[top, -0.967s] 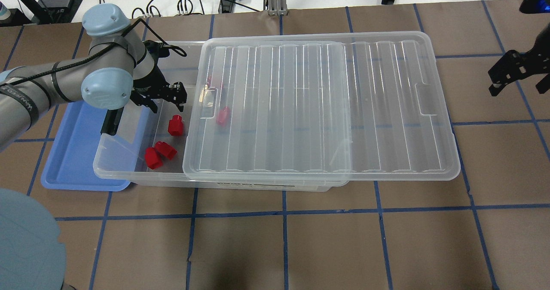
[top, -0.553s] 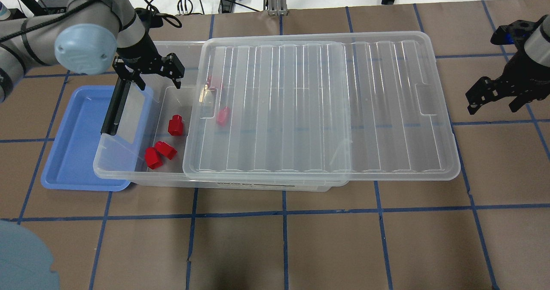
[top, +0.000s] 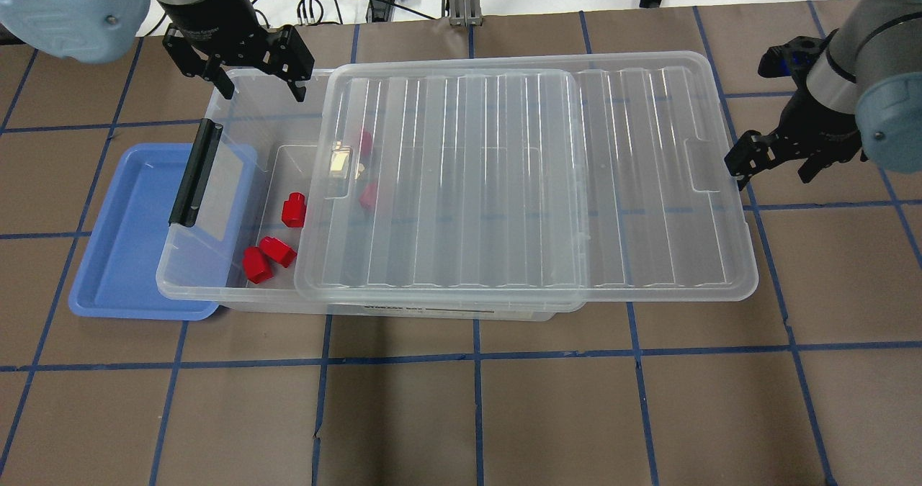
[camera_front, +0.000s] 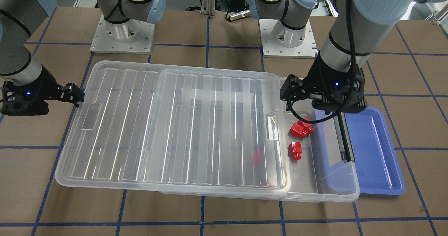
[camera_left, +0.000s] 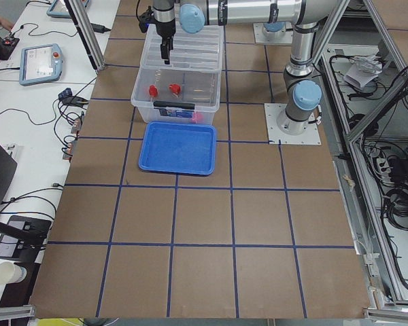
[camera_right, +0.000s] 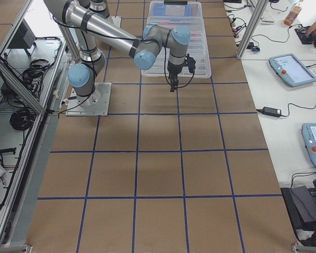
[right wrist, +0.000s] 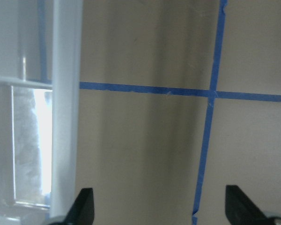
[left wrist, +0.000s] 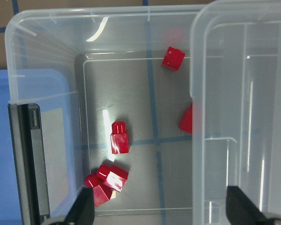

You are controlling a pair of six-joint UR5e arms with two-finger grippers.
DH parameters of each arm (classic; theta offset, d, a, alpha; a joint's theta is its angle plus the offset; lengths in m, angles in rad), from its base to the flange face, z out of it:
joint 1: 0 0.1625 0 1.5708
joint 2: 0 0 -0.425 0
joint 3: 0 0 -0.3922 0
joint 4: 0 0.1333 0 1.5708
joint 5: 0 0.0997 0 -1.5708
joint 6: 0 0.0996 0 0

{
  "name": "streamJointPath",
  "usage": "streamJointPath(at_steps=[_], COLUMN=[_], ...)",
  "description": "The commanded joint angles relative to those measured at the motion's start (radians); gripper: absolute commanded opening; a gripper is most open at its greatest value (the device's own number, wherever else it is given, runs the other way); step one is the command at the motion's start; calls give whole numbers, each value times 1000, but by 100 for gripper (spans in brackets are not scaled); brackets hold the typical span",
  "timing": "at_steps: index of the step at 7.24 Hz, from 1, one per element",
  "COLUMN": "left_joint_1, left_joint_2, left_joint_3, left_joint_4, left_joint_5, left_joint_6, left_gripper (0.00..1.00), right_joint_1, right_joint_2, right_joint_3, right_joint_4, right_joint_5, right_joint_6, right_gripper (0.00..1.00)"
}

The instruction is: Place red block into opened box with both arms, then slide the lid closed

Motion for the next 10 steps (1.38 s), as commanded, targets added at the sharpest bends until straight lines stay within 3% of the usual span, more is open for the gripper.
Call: streamJointPath(at_steps=[1,5,8,10], left_joint_1=[-12,-9,1,1], left_joint_2=[22,80,99,89], left_joint_3=[-9,-64,-67,-50], left_joint_4=[-18,-15,-12,-14], left_joint_5=[7,4,5,7], left_joint_6=[1,15,16,16], left_gripper=[100,100,100,100], right_joint_1=[95,297,291,316], right_joint_2=[9,12,7,-49], right_joint_3=[4,-5,-26,-183], right_joint_4=[-43,-72,-76,116], right_joint_5=[7,9,-6,3], right_joint_6=[109,352,348,363], right_gripper=[100,100,100,100])
